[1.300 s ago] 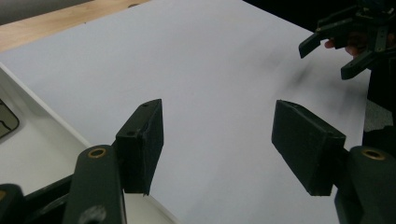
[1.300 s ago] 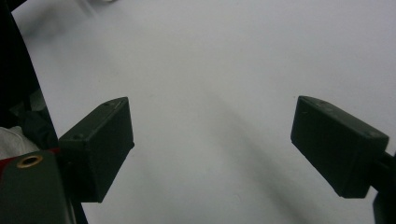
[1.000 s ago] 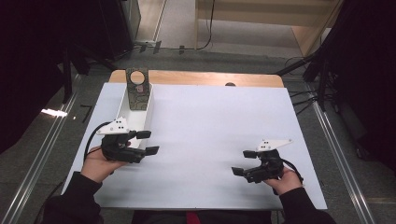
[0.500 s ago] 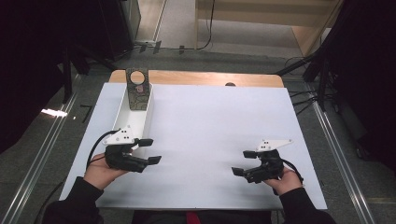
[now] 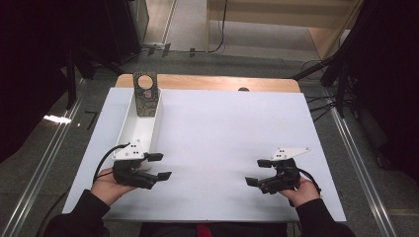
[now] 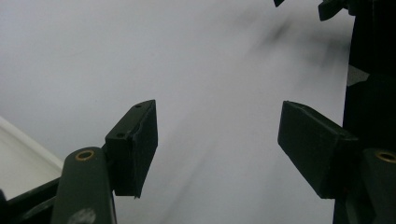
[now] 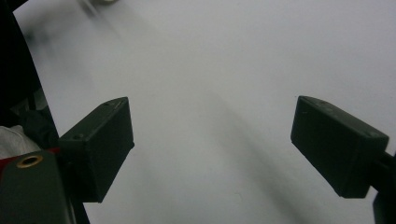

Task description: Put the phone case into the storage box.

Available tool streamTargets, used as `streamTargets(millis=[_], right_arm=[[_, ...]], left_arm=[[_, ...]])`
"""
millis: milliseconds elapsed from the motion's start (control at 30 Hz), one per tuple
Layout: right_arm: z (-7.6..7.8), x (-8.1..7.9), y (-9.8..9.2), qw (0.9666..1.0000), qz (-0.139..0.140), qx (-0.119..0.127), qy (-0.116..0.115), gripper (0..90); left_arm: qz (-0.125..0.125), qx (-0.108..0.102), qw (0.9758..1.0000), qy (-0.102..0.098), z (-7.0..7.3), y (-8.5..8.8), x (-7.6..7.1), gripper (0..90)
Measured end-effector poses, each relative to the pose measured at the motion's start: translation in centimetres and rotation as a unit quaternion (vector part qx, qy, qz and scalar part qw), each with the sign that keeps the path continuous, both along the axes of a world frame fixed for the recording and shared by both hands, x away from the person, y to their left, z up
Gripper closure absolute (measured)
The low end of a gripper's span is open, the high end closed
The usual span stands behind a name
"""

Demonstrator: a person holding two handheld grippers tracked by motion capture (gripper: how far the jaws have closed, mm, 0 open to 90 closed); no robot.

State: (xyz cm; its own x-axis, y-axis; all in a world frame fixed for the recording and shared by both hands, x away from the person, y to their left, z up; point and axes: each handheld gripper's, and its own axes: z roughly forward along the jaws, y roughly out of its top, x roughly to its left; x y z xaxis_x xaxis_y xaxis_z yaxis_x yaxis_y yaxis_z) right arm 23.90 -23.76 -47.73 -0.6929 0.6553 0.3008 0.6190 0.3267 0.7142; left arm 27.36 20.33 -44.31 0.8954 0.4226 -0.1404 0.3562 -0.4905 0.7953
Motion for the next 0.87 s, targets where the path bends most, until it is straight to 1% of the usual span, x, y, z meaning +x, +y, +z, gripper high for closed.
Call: streamTargets(millis=[33, 100, 233, 300, 367, 433, 567, 867], right_arm=[[0.00, -0.01, 0.01, 1.0000, 0.000, 0.000, 0.000, 12.2], [0.01, -0.03, 0.02, 1.0000, 0.000, 0.000, 0.000, 12.2], [0.02, -0.03, -0.02, 1.0000, 0.000, 0.000, 0.001, 12.2], [0.02, -0.03, -0.01, 1.0000, 0.000, 0.000, 0.000, 12.2], [0.02, -0.03, -0.02, 1.0000, -0.001, 0.000, 0.001, 12.2], [0.01, -0.04, -0.01, 1.0000, -0.001, 0.001, 0.000, 12.2], [0.00, -0.06, -0.01, 1.0000, 0.000, 0.000, 0.000, 12.2], [-0.01, -0.05, -0.02, 1.0000, 0.001, 0.000, 0.001, 12.2]], left_arm=[[0.000, -0.001, 1.0000, 0.000, -0.11, 0.00, -0.02, 28.5], [-0.001, 0.003, 1.0000, -0.001, -0.21, 0.08, -0.04, 28.5], [-0.001, 0.004, 1.0000, 0.006, -0.46, 0.22, -0.10, 28.5], [-0.004, 0.009, 0.9999, 0.008, -0.56, 0.20, -0.18, 28.5], [-0.006, 0.009, 0.9999, 0.007, -0.66, 0.11, -0.27, 28.5], [-0.010, 0.014, 0.9998, 0.004, -0.70, 0.08, -0.32, 28.5], [-0.009, 0.013, 0.9999, 0.006, -0.67, 0.19, -0.29, 28.5], [-0.009, 0.009, 0.9999, 0.004, -0.59, 0.29, -0.34, 28.5]])
